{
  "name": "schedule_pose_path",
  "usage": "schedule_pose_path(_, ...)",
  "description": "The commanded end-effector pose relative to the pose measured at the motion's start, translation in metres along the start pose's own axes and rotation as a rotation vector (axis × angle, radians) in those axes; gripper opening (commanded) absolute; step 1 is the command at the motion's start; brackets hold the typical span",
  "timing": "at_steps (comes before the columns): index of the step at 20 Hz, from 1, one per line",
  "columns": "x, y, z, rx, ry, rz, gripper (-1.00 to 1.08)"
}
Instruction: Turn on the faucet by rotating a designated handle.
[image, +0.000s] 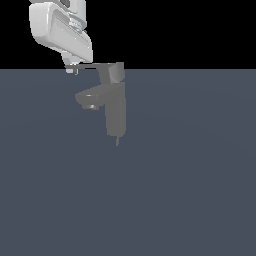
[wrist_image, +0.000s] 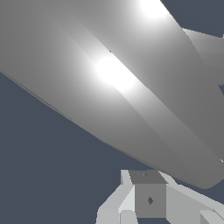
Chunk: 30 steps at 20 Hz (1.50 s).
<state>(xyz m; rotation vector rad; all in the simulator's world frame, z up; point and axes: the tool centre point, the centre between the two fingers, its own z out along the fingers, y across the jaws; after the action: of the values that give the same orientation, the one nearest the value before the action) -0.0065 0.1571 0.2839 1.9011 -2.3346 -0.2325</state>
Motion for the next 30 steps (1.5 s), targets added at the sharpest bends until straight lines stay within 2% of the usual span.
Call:
schedule_pose_path(1,0.009,0.006,-0.001,-0.002,0.001,0.006,-1.00)
schedule_pose_path(23,0.051,0.059,-0.003,-0.001,-0.001,0.001,-1.00)
schedule_pose_path(25,0.045,0.059,0.000,-0.006,0.003,-0.008,-1.00)
schedule_pose_path(30,0.073,0.059,0.000,-0.005,0.002,-0.006,-1.00)
